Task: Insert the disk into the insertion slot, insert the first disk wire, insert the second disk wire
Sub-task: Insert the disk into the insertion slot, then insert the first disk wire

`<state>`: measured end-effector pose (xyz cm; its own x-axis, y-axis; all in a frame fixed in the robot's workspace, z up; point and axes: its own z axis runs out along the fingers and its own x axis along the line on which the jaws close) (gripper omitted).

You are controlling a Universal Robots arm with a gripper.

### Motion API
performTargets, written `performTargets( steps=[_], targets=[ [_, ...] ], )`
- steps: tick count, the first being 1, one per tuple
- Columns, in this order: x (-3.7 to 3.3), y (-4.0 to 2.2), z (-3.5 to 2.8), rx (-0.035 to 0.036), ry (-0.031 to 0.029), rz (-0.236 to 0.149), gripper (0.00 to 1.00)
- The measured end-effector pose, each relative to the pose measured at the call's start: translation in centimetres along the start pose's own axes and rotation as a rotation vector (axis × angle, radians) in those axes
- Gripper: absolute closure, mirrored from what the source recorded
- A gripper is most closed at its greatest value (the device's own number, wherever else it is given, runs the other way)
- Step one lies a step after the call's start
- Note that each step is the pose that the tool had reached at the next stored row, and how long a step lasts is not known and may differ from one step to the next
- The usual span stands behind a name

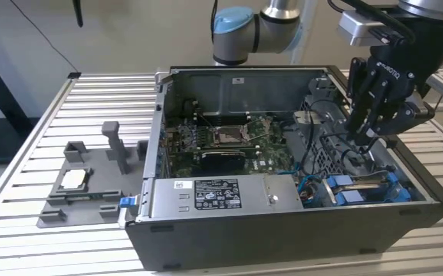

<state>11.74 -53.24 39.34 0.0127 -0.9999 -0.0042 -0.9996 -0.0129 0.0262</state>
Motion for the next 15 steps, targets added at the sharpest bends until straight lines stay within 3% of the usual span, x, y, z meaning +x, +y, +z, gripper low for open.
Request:
performTargets(
  steps=[5,9,15],
  targets=[
    [-0.38,-0.64,0.13,-0.0001,0.0,-0.005,0.6],
    [-1.15,-0.69,0.14,0.0,0.0,-0.005,0.6],
    [-1.2,-0.7,0.27,0.0001,0.0003,-0.007,0.6]
  ],
)
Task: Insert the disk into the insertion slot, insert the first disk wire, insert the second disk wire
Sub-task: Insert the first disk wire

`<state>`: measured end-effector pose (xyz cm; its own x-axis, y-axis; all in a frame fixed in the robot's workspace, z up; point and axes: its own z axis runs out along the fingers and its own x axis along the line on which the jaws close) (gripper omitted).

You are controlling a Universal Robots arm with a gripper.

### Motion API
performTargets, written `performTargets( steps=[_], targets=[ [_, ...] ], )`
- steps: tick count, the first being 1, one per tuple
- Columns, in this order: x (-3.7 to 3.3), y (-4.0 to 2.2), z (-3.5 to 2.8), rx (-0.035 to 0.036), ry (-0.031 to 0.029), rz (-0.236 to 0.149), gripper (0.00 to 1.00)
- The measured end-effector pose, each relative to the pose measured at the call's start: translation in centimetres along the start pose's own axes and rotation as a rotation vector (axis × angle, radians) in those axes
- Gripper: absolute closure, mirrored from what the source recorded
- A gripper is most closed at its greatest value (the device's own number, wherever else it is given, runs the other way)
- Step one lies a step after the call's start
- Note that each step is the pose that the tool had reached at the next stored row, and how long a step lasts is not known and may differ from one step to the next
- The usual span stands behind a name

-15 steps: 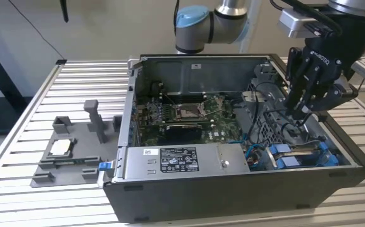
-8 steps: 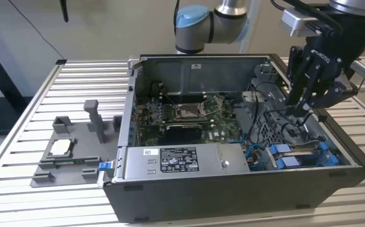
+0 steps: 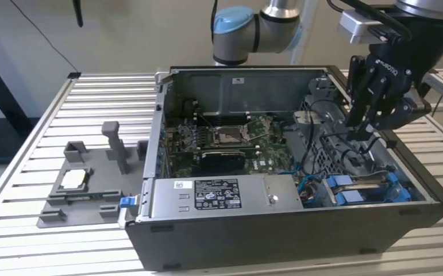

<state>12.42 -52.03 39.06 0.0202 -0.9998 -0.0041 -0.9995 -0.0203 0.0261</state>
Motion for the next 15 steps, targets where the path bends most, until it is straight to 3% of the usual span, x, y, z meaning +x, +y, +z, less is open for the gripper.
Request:
performTargets(
  steps=[15],
  targets=[
    [0.0,0.14,0.25,0.001,0.0004,-0.016,0.6]
  ],
)
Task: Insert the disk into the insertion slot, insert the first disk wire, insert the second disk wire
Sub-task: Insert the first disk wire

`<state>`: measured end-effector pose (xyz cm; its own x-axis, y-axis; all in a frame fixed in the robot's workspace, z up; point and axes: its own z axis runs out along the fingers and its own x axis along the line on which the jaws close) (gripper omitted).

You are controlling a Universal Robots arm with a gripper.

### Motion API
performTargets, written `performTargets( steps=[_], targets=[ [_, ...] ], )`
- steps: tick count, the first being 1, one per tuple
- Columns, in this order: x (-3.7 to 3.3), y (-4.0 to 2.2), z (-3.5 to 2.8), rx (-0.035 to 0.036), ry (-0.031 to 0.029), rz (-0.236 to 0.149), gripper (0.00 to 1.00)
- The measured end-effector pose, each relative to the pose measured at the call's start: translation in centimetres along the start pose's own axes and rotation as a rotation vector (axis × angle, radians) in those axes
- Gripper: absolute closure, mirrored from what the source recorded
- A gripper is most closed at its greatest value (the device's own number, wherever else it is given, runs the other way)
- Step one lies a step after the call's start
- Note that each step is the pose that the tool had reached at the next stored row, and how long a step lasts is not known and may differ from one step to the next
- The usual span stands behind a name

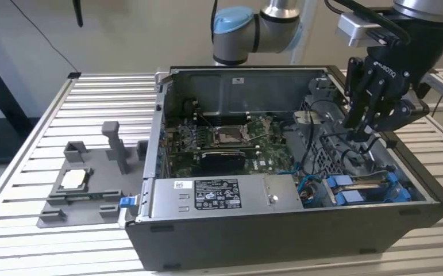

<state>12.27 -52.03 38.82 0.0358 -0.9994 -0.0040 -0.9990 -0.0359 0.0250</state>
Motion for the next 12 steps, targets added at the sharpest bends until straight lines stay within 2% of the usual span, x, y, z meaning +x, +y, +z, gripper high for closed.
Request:
performTargets(
  steps=[5,6,7,8,12],
  targets=[
    [0.0,0.0,0.0,0.0,0.0,-0.004,0.62],
    [0.0,0.0,0.0,0.0,0.0001,-0.005,0.68],
    [0.0,0.0,0.0,0.0,0.0,-0.006,0.68],
    [0.0,0.0,0.01,0.0,0.0,-0.007,0.75],
    [0.0,0.0,0.0,0.0,0.0001,-0.01,0.75]
  ],
)
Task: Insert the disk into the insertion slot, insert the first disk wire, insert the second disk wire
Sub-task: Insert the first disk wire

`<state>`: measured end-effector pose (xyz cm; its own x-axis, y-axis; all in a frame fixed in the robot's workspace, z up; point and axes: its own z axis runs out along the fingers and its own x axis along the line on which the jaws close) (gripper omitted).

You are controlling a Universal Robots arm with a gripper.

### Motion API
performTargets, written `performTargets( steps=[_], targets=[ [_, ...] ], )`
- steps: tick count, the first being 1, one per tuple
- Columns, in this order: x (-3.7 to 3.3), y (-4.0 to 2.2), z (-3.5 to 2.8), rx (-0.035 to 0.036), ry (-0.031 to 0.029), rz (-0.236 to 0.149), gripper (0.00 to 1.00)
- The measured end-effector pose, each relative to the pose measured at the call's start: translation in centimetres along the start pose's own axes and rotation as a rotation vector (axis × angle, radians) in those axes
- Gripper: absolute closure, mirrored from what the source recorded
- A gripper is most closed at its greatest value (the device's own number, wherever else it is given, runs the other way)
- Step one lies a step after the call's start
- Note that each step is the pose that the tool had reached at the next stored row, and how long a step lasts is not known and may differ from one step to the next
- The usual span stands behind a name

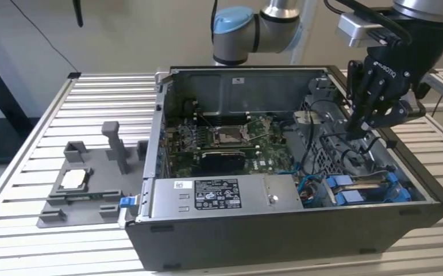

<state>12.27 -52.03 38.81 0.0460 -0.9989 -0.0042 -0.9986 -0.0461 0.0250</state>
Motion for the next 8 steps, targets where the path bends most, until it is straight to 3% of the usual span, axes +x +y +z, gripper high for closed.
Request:
performTargets(
  steps=[3,8],
  targets=[
    [0.0,0.0,0.0,0.0,0.0001,-0.003,0.81],
    [0.0,0.0,0.0,0.0,0.0002,-0.007,0.81]
  ],
)
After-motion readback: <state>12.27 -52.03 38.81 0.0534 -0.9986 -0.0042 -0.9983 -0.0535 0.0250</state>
